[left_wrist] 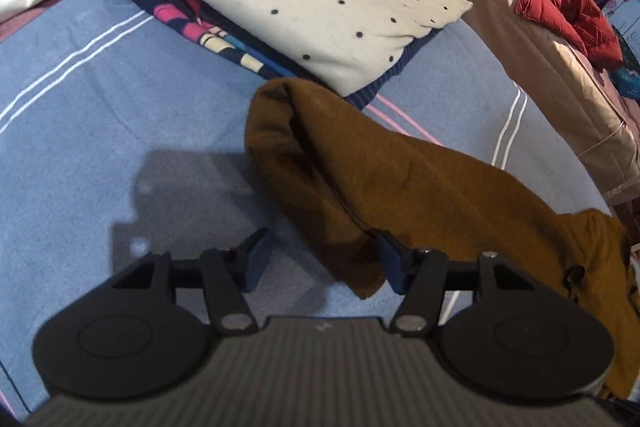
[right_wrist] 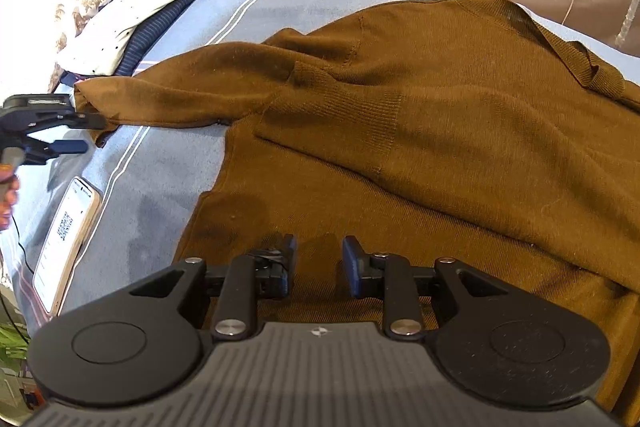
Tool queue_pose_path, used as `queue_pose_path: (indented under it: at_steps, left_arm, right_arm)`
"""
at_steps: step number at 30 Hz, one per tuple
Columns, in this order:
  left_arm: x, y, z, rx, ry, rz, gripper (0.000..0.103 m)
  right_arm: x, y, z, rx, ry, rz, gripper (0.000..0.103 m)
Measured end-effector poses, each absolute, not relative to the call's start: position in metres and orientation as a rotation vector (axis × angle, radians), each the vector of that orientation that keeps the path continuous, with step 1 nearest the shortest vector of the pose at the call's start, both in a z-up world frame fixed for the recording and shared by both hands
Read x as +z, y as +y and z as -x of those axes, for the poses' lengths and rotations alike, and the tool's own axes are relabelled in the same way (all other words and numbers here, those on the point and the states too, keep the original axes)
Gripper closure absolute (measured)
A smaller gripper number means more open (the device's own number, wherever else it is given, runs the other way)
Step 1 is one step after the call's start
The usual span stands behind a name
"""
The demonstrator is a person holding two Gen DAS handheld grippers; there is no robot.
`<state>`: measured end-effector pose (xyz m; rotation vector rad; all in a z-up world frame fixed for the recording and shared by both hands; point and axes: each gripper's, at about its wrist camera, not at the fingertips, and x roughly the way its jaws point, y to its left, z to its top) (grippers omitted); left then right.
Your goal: Fold small clothes
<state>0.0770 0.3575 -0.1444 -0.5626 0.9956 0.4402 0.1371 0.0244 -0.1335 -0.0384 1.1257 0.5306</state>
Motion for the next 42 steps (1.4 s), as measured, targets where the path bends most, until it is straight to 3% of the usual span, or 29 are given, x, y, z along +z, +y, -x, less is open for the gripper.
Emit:
queue_pose_path:
  at_steps: [1,2,3,9,13,19,27,30,34,35,36,42]
  left_arm:
    - [-0.144,0.355,-0.079,0.45,0.994,0.532,0.079]
    - [-0.142,0.356,-0.079,0.452,0.985,0.534,0.092]
    - [-0.139,0.361,-0.079,0.458,0.97,0.559,0.098]
    - [-0.078,0.364,-0.081,0.479,0.805,0.441,0.098]
    - [-0.037,0.321,-0.113,0.367,0.736,0.337,0.098]
    - [-0.025,0.182,-0.161,0.059,0.74,0.307,0.098]
    - [-0.074,-0.027,-0.173,-0.315,0.876,0.22,0.097]
    - [-0.102,-0.066,-0.164,-0.36,0.967,0.187,0.083]
    - [-0.114,-0.073,-0.144,-0.341,0.977,0.12,0.017]
    - [-0.116,-0.07,-0.139,-0.325,0.982,0.1,0.01]
    - [-0.118,-0.066,-0.134,-0.309,0.998,0.094,0.004]
    - [-0.123,-0.015,-0.105,-0.232,1.064,0.112,0.004]
  right_arm:
    - [-0.133,0.024,-0.136,0.53,1.125,0.037,0.058]
    - [-0.132,0.023,-0.135,0.528,1.125,0.034,0.058]
    - [-0.132,0.022,-0.134,0.523,1.125,0.029,0.058]
    - [-0.13,0.004,-0.126,0.486,1.115,-0.005,0.058]
    - [-0.129,-0.012,-0.118,0.456,1.119,-0.03,0.058]
    - [-0.121,-0.044,-0.104,0.411,1.101,-0.053,0.058]
    - [-0.115,-0.109,-0.087,0.283,1.091,-0.098,0.058]
    - [-0.114,-0.137,-0.083,0.212,1.087,-0.112,0.056]
    - [-0.114,-0.163,-0.086,0.151,1.066,-0.119,0.053]
    - [-0.114,-0.166,-0.087,0.146,1.059,-0.126,0.053]
    - [-0.114,-0.169,-0.089,0.148,1.051,-0.134,0.053]
    - [-0.109,-0.145,-0.098,0.308,0.94,-0.061,0.053]
